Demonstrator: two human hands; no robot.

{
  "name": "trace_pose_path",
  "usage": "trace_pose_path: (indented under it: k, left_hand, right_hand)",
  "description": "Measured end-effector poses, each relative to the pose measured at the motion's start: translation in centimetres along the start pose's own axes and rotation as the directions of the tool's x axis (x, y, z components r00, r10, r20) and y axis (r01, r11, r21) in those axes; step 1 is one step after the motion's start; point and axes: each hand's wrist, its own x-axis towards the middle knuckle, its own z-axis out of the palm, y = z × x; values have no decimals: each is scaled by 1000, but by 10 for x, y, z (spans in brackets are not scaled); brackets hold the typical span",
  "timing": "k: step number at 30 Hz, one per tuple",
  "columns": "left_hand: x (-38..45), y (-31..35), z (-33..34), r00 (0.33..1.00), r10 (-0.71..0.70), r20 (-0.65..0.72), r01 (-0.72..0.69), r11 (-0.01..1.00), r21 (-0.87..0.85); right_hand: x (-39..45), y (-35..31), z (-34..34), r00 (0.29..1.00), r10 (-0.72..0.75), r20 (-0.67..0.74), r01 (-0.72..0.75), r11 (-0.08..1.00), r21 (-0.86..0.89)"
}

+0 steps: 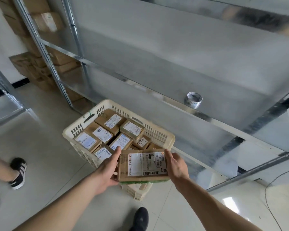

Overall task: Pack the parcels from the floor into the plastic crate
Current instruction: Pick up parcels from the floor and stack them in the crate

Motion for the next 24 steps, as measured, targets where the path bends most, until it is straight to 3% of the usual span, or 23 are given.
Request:
trace_pose_path:
  k: [7, 14, 20, 24]
  left_hand:
    - [84, 42, -6, 997, -82, 6, 81, 996, 22]
    - [166, 37, -8, 970, -241, -14, 241, 971, 0]
    - [242, 15, -3, 936, -350, 41, 350, 937, 12]
    - [294, -3, 10, 894, -434, 108, 439, 898, -22]
  right_hand:
    - [81, -25, 22, 998, 39, 42, -40, 999, 7]
    - [151, -26, 55, 991, 102, 89, -98, 994, -48]
    - [210, -1, 95, 988, 120, 96, -99, 975, -197]
    - [252, 14, 113, 991, 115, 68, -74, 895, -439]
